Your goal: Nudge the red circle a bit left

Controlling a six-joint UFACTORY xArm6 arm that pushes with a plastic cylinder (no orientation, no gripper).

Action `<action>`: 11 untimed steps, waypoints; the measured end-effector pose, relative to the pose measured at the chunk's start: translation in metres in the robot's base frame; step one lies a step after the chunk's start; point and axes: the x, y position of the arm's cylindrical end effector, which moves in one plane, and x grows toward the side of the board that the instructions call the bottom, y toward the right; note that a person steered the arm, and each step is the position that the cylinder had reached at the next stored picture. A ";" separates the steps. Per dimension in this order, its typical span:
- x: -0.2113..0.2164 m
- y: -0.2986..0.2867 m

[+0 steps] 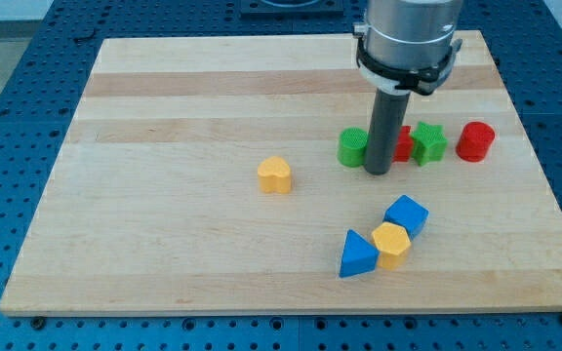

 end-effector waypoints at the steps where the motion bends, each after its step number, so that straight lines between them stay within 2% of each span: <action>1: 0.003 0.025; 4: 0.003 0.164; 5: 0.001 0.189; 6: -0.009 0.194; 11: -0.011 0.130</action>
